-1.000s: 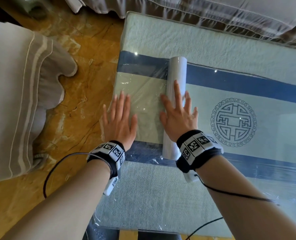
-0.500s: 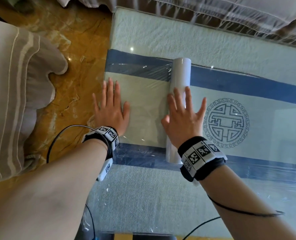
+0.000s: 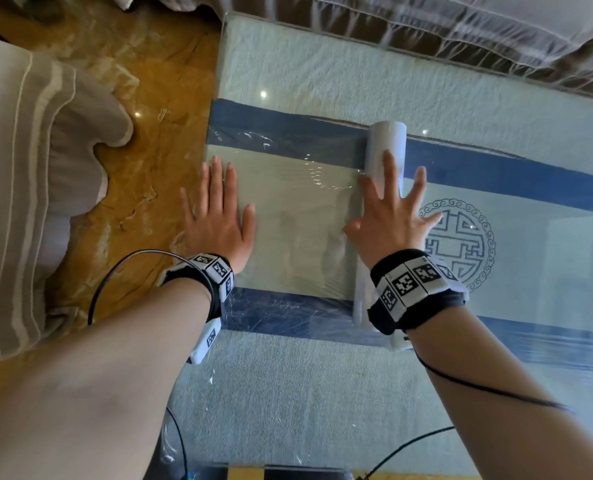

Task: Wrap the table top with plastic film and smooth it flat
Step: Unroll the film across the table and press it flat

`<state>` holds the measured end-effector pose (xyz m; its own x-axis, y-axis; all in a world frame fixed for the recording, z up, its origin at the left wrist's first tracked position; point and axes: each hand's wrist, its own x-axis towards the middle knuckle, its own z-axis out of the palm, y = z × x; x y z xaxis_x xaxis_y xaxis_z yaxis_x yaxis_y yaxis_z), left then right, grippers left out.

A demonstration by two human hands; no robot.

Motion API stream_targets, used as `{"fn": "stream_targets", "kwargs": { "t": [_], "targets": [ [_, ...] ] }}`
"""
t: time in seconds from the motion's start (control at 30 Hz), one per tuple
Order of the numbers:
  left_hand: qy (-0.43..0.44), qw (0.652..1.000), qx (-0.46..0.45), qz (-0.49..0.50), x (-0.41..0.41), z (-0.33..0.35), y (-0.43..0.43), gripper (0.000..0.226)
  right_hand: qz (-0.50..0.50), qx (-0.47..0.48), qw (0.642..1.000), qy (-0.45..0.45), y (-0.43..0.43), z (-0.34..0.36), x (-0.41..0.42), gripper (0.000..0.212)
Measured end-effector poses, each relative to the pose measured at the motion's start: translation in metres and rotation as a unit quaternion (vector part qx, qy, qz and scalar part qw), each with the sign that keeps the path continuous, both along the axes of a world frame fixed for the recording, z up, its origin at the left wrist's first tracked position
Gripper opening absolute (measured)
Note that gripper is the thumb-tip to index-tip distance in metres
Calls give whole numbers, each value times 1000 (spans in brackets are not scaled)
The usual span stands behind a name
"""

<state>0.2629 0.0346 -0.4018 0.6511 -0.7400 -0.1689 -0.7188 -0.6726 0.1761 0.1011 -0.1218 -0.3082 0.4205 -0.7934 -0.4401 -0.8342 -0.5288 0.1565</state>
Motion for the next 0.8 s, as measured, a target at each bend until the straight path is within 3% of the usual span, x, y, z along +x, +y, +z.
{"fn": "stream_targets", "kwargs": {
  "t": [0.23, 0.33, 0.4, 0.47, 0.7, 0.8],
  "targets": [
    [-18, 1000, 5, -18, 0, 3, 13, 65, -61, 62, 992, -86, 7, -8, -37, 70],
    [-23, 999, 7, -28, 6, 3, 18, 65, 16, 61, 985, -159, 11, -14, -60, 67],
    [-31, 999, 7, -34, 12, 0, 22, 65, 104, 27, 984, -143, 13, -22, -66, 63],
    [-36, 999, 9, -33, 20, -4, 30, 64, 132, 15, 983, -127, 17, -28, -65, 57],
    [-46, 998, 2, -32, 31, -2, 40, 65, -90, -41, 984, -145, 22, -15, -102, 51],
    [-50, 998, 9, -34, 40, -2, 34, 65, -52, -61, 983, -163, 14, -18, -72, 56]
  ]
}}
